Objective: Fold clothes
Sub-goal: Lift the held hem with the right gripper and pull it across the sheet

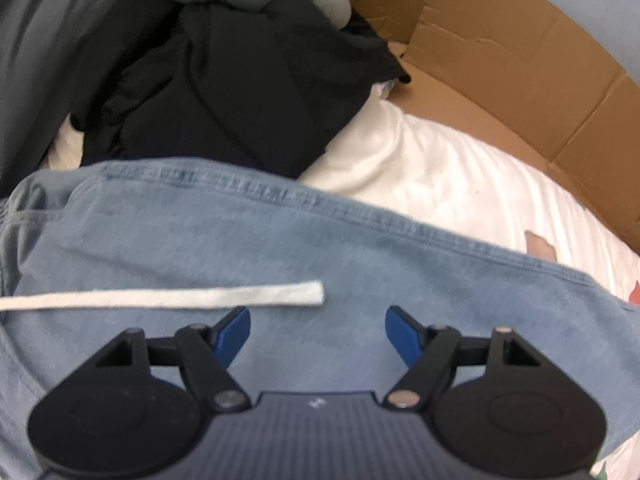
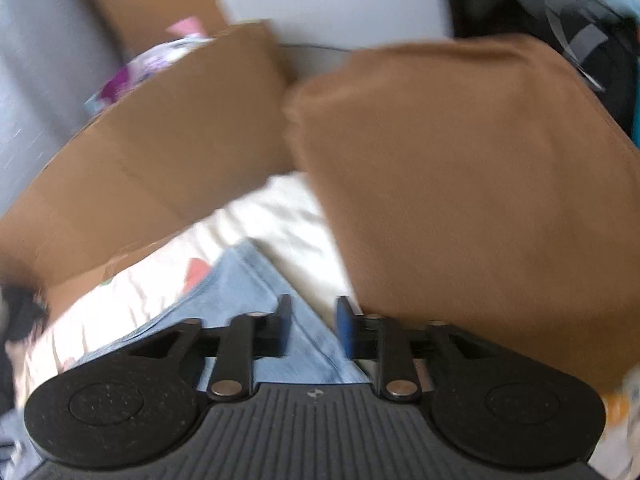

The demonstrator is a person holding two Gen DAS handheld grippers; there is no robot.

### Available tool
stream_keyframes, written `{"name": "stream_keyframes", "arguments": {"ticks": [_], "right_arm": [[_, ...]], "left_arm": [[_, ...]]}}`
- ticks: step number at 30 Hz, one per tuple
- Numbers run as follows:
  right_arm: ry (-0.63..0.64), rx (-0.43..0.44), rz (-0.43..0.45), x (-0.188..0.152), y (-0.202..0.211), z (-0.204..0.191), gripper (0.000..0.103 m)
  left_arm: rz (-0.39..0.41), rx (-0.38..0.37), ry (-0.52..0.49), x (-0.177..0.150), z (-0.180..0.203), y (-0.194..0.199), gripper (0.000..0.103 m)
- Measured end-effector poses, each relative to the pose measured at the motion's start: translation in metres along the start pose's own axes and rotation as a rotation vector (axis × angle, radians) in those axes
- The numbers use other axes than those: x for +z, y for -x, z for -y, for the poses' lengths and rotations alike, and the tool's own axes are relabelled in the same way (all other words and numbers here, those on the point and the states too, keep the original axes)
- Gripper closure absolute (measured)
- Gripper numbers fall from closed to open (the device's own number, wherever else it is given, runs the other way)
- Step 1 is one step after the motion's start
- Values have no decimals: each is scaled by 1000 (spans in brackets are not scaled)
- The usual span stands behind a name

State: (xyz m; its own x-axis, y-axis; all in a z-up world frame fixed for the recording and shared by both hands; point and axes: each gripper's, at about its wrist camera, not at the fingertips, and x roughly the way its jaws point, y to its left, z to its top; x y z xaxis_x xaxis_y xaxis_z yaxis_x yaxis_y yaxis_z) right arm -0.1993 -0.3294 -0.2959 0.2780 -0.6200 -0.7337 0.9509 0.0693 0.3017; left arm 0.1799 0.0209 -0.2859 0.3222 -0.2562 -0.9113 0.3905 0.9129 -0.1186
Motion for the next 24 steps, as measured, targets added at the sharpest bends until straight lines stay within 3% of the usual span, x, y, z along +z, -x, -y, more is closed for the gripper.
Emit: {"name": "stream_keyframes", "arguments": {"ticks": [5, 11, 24], "right_arm": [[115, 66, 0, 21, -28, -21, 70], [142, 103, -15, 32, -65, -29, 64], [242, 103, -81, 23, -133, -47, 63]], "left_arm": [[20, -17, 17, 7, 7, -1, 26], [11, -12, 29, 10, 4, -4, 26], [0, -4, 45, 1, -10, 8, 26]]}}
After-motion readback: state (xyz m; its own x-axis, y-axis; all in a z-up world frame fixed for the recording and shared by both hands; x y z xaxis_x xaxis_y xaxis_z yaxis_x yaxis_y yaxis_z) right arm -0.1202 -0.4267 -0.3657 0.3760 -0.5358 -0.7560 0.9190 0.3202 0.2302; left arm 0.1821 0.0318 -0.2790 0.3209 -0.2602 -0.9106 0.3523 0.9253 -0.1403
